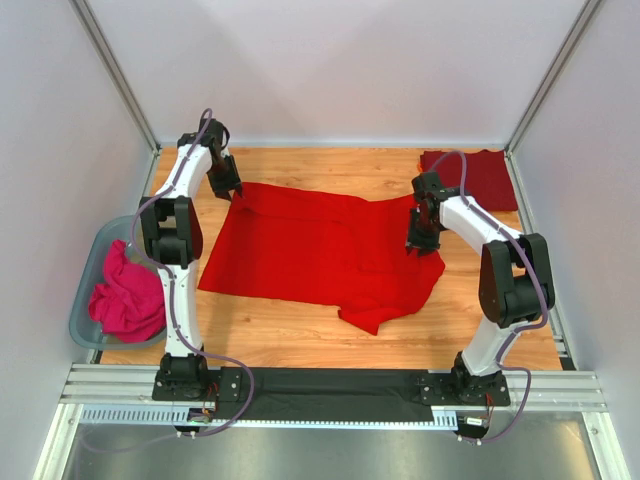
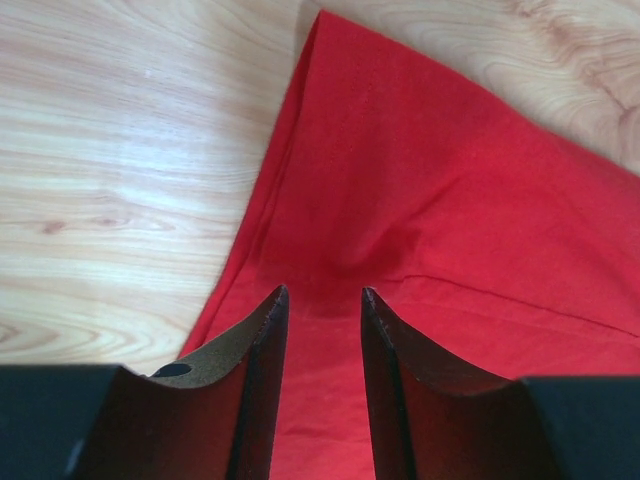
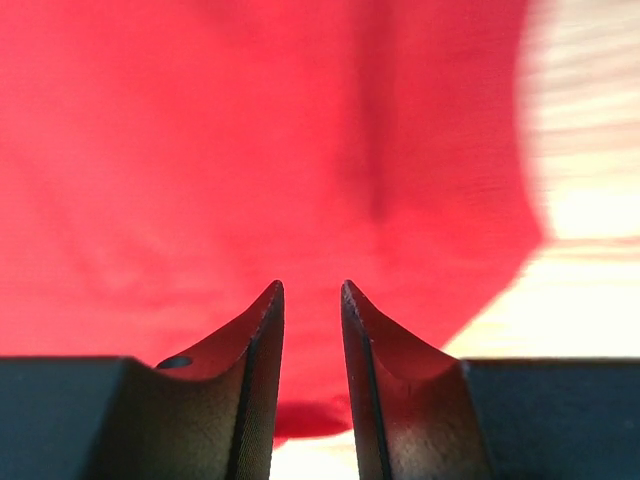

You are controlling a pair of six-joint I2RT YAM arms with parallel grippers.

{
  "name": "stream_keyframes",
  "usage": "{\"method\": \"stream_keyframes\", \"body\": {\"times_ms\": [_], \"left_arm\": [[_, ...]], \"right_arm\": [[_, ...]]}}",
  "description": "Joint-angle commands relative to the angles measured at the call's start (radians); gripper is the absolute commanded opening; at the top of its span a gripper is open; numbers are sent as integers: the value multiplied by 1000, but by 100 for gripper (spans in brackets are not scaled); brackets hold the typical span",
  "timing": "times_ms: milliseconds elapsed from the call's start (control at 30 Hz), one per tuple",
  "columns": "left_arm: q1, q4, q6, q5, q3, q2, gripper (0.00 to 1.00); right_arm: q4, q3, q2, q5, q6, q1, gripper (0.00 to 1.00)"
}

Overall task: Fold and stack the t-shirts
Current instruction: Fold the tshirt

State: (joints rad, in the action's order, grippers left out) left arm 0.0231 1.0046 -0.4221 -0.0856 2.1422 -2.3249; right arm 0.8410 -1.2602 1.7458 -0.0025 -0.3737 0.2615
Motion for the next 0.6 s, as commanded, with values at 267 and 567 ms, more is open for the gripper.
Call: {"method": "stream_keyframes", "body": {"times_ms": [267,567], "left_arm": [[3,11,-6,-62,28,-67,42],[3,-1,-24,-52,45,-96,42]], "right_arm": [[-48,30,81,87,-105,-71,34],[-65,61,104,88,-103,-77,33]]}}
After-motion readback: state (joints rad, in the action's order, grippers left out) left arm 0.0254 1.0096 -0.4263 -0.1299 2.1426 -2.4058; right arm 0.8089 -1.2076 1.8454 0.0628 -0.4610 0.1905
